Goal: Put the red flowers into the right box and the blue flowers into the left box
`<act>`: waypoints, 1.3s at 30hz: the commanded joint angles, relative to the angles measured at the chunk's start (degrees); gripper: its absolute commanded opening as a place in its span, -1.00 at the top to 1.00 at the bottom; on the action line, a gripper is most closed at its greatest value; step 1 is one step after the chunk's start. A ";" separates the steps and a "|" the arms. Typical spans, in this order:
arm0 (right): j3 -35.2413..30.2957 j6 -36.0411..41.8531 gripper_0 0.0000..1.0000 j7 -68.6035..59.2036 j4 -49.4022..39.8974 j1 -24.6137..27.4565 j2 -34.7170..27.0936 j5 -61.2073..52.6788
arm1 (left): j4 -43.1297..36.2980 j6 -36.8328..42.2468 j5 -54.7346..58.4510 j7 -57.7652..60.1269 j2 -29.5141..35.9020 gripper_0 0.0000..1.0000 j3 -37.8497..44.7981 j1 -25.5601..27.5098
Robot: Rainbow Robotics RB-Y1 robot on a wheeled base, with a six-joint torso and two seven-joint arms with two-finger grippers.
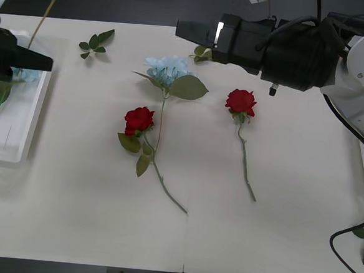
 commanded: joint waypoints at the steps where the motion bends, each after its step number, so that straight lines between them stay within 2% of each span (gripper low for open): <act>1: -0.31 5.83 -0.98 2.49 -0.76 -1.34 -6.01 3.09 | -0.86 2.93 -6.64 1.36 6.35 1.00 3.63 1.44; 8: -0.31 17.34 -0.98 -0.58 -0.76 -1.51 -10.49 9.95 | -0.51 2.05 -17.72 1.19 13.91 1.00 5.82 5.13; 14: -0.31 28.77 -0.98 -11.48 -0.76 -2.83 -12.69 17.42 | 5.03 -0.32 -27.74 0.49 16.90 1.00 6.79 6.01; 19: -0.22 38.79 -0.94 -23.43 -0.76 -4.24 -13.21 25.59 | 10.66 -5.33 -34.33 -0.04 19.27 1.00 3.27 6.27; 25: -0.22 46.61 -0.92 -34.16 -0.76 -5.03 -12.51 33.68 | 17.95 -12.45 -38.81 -0.31 20.50 1.00 -3.05 6.27; 31: 0.05 51.00 -0.92 -44.44 -0.76 -5.03 -9.17 43.43 | 24.45 -17.28 -41.18 -0.22 20.42 1.00 -7.54 6.19; 39: 0.13 51.79 -0.92 -46.90 1.61 -5.12 -2.93 55.82 | 32.72 -22.20 -43.12 -0.13 20.42 1.00 -12.46 6.27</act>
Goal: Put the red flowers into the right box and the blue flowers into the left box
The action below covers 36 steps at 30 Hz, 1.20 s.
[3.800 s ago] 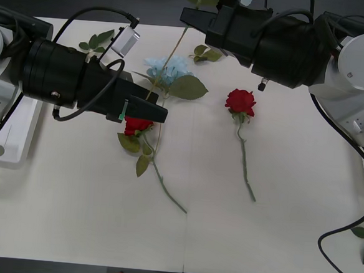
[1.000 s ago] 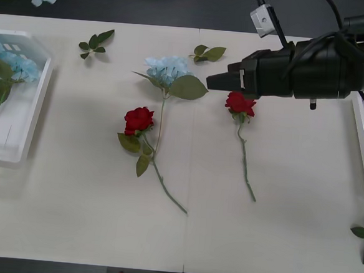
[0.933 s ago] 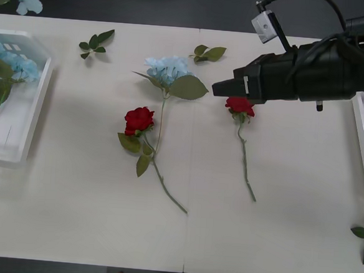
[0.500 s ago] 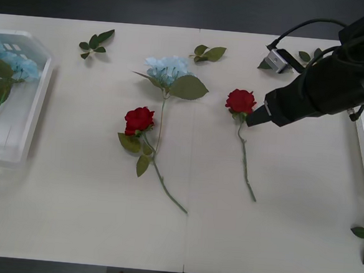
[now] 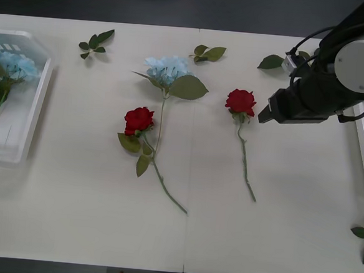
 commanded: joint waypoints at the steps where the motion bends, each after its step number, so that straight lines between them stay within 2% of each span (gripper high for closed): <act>1: 0.29 -0.62 -0.92 -1.50 1.35 -1.60 3.64 6.04 | 3.27 -4.67 -1.11 -0.12 1.66 1.00 -3.49 -0.41; 5: 4.07 -3.69 -0.92 -1.41 4.08 -2.65 6.10 10.79 | 5.38 -9.15 -0.84 0.41 1.57 1.00 -7.71 -0.41; 10: 7.32 -8.79 -0.92 -1.32 9.97 -3.79 9.00 14.04 | 5.38 -9.50 -0.49 0.50 0.61 0.98 -8.32 -0.41; 11: 7.32 -9.49 -0.91 -1.23 11.37 -3.97 9.62 14.39 | 5.38 -9.68 -0.49 0.59 0.43 0.31 -8.23 -0.41; 12: 7.23 -10.02 -0.91 -1.15 12.87 -4.32 10.41 14.75 | 5.29 -9.85 -0.40 0.41 0.43 -0.47 -8.23 -0.32; 13: 7.32 -10.28 -0.91 -1.06 13.75 -4.50 10.85 15.01 | 5.29 -9.94 -0.31 0.32 0.43 -0.78 -8.23 -0.41; 14: 7.41 -10.99 -0.92 -0.88 15.42 -4.94 11.64 15.45 | 5.12 -9.94 -0.05 0.15 0.43 -1.00 -8.23 -0.41; 20: 10.57 -14.68 -0.92 -0.44 22.01 -7.13 14.10 18.00 | 2.31 -9.76 0.30 -1.35 0.52 -1.00 -6.13 -0.32; 23: 11.01 -16.79 -0.91 -0.36 25.17 -7.48 15.33 18.88 | -0.42 -7.22 0.04 -4.69 0.52 -1.00 -1.38 -0.41; 30: 11.80 -18.81 -0.91 0.26 28.77 -7.57 16.65 19.67 | -7.10 5.79 1.97 -11.19 0.43 -1.00 6.88 -2.87; 36: 11.98 -18.90 -0.91 0.35 30.09 -7.75 17.27 19.58 | -9.65 16.08 9.70 -11.28 0.43 -1.00 7.67 -5.33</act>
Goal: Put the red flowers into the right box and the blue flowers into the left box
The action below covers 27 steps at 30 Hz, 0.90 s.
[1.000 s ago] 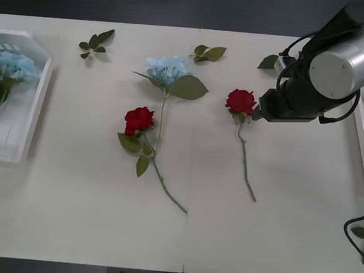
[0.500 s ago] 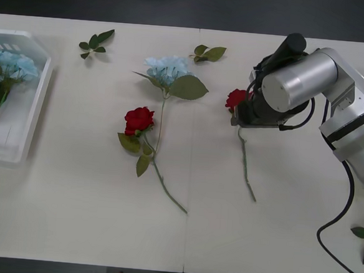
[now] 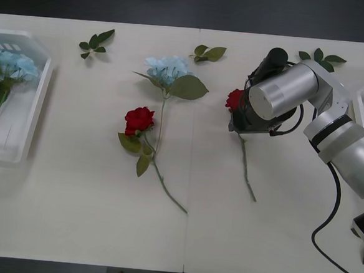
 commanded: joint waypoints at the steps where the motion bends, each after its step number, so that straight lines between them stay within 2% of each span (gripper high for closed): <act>1: -0.33 -0.61 -0.91 0.93 0.59 -1.69 0.75 -0.02 | -2.64 6.44 6.39 1.14 0.60 -1.00 -1.96 -3.36; 5: -0.24 -0.97 -0.91 1.20 2.26 -2.04 1.28 -0.37 | -7.21 9.87 12.11 10.11 0.51 -1.00 -6.18 -3.80; 12: -0.15 -1.93 -0.91 1.73 4.63 -2.92 2.07 -1.16 | -18.90 9.43 17.73 26.63 -1.25 -1.00 -14.80 -1.51; 20: 0.11 -1.76 -0.91 2.34 4.81 -2.83 2.16 -1.95 | -37.45 3.54 14.30 46.41 -6.43 -1.00 -23.50 5.69; 22: 0.11 -1.76 -0.85 2.43 5.16 -2.92 2.16 -2.22 | -41.67 1.26 12.55 52.74 -7.31 -1.00 -26.84 7.89; 27: 0.11 -2.37 -0.77 2.96 6.21 -2.92 2.51 -2.48 | -46.15 -2.52 9.29 63.02 -8.37 -1.00 -32.81 10.35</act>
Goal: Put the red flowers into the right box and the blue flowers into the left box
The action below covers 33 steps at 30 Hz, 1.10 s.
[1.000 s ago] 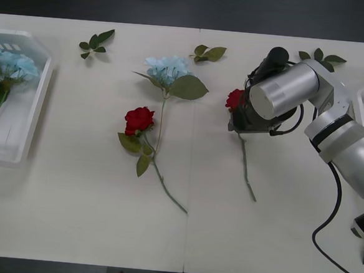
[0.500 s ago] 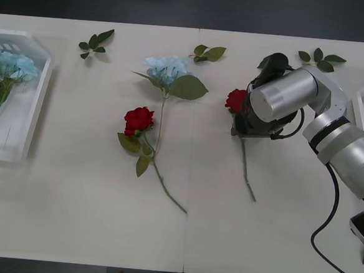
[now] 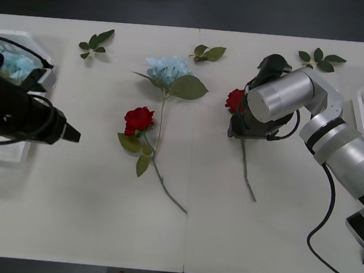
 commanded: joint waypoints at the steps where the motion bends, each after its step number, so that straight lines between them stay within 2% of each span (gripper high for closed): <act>1: 0.10 -0.44 -0.76 2.55 0.65 -2.47 0.99 -0.45 | -4.20 -3.33 -3.14 12.08 -0.40 -1.00 -4.97 1.18; 5: 0.10 -0.44 -0.56 2.81 0.74 -2.47 1.08 -0.54 | -4.99 -5.53 -6.48 18.40 -0.57 -1.00 -10.16 0.65; 9: 0.10 -0.44 0.00 2.90 0.74 -2.47 1.08 -0.80 | -5.08 -6.85 -12.63 26.40 -0.93 -1.00 -17.54 -2.25; 11: 0.10 -0.44 0.37 2.90 0.74 -2.47 1.17 -0.89 | -4.99 -6.85 -16.32 30.53 -1.63 -1.00 -21.93 -4.27; 14: 0.10 -0.36 0.73 2.90 0.74 -2.47 1.17 -0.80 | -4.38 -6.67 -20.36 35.46 -3.04 -1.00 -27.03 -6.91; 21: 0.10 -0.53 0.99 2.90 0.74 -2.47 1.17 -0.89 | 1.51 -6.15 -23.88 42.66 -7.87 -1.00 -34.77 -12.97; 29: 0.10 -0.71 1.00 3.69 0.74 -2.82 0.55 -1.24 | 12.58 -5.79 -24.76 42.14 -14.81 -1.00 -36.61 -17.37; 33: 0.10 -0.53 1.00 4.92 0.74 -4.40 -2.00 -4.76 | 17.77 -5.79 -24.76 41.52 -17.71 -1.00 -36.79 -19.12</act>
